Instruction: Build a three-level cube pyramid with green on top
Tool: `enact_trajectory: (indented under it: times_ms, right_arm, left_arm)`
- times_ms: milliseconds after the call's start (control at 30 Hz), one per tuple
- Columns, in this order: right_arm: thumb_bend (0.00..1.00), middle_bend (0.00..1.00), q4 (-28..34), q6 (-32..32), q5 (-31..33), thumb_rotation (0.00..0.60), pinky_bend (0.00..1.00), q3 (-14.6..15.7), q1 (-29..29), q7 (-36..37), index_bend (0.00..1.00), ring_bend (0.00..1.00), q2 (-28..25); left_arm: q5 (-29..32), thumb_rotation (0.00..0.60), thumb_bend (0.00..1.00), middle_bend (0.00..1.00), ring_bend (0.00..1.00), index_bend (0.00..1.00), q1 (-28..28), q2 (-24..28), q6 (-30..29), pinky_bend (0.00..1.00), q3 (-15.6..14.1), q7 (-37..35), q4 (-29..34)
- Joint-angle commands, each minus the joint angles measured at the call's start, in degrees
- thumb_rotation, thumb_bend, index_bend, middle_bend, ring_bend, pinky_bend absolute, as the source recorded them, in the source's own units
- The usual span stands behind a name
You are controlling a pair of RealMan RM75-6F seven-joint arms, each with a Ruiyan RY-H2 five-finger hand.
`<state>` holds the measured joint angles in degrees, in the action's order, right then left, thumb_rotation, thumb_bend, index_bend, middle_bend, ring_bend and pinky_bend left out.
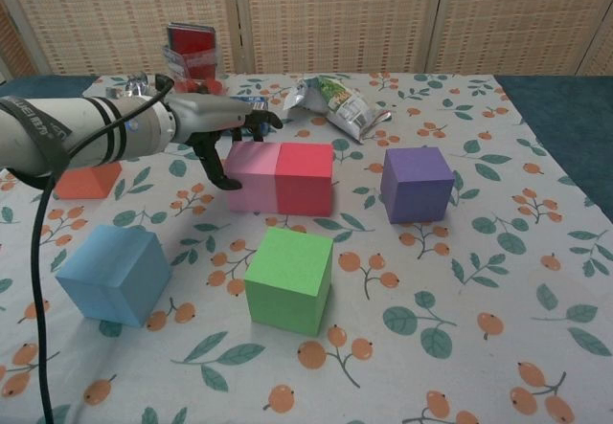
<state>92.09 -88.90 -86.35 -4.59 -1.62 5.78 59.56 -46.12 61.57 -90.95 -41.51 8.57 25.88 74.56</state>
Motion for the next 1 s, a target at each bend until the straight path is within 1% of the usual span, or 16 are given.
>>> enact_trajectory:
  times_ms: [33,133,367,433,533,633,700,800,867,1000]
  right_arm:
    - [0.00,0.00,-0.04,-0.12,-0.10,0.600,0.00,0.02,0.07,0.08,0.00,0.00,0.00]
    - [0.00,0.00,-0.09,-0.28,-0.13,0.600,0.00,0.03,0.19,0.15,0.00,0.00,0.00]
    - [0.00,0.00,-0.12,-0.79,-0.23,0.600,0.00,0.08,0.58,0.42,0.00,0.00,-0.16]
    - [0.00,0.00,-0.13,-0.92,-0.30,0.600,0.00,0.07,0.65,0.48,0.00,0.00,-0.19]
    - [0.00,0.00,-0.24,-0.97,-0.36,0.600,0.00,0.06,0.67,0.54,0.00,0.00,-0.13]
    - [0.00,0.00,-0.26,-1.10,-0.64,0.600,0.00,0.13,0.72,0.58,0.00,0.00,-0.17]
    - [0.00,0.00,-0.19,-1.34,-0.84,0.600,0.00,0.14,0.81,0.65,0.00,0.00,-0.29]
    - [0.00,0.00,-0.15,-1.69,-1.14,0.600,0.00,0.15,0.92,0.73,0.00,0.00,-0.48]
    - [0.00,0.00,-0.23,-1.74,-1.46,0.600,0.00,0.16,0.85,0.84,0.00,0.00,-0.52]
    - [0.00,0.00,-0.25,-1.58,-2.45,0.600,0.00,0.18,0.34,0.76,0.00,0.00,-0.58]
  left_arm:
    - [0.36,0.600,0.33,0.14,0.26,0.00,0.06,0.09,-0.19,0.13,-0.06,0.18,0.31]
    - [0.92,0.600,0.33,0.11,0.20,0.00,0.16,0.27,0.02,0.13,-0.03,0.08,0.66]
    - [1.16,0.600,0.33,0.04,0.14,0.00,0.28,0.23,0.12,0.13,-0.35,-0.04,0.81]
    - [1.31,0.600,0.33,0.01,0.10,0.00,0.29,0.39,-0.14,0.13,-0.59,0.31,1.24]
    - [2.72,0.600,0.33,0.00,0.05,0.00,0.47,1.29,-0.44,0.13,-1.10,1.68,2.90]
    - [5.44,0.600,0.33,0.00,0.00,0.00,0.99,3.50,-1.00,0.11,-1.55,3.80,6.26]
    - [5.87,0.600,0.33,0.00,0.00,0.00,0.64,5.51,-2.67,0.10,-1.59,4.32,9.00]
    - [4.87,0.600,0.33,0.00,0.00,0.00,-0.91,9.18,-5.49,0.08,-1.56,3.63,12.84]
    - [3.54,0.600,0.33,0.00,0.00,0.00,-2.37,11.53,-7.35,0.08,-1.77,2.73,14.34]
    - [1.42,0.600,0.33,0.00,0.00,0.00,-5.20,14.61,-9.30,0.07,-2.74,0.69,13.93]
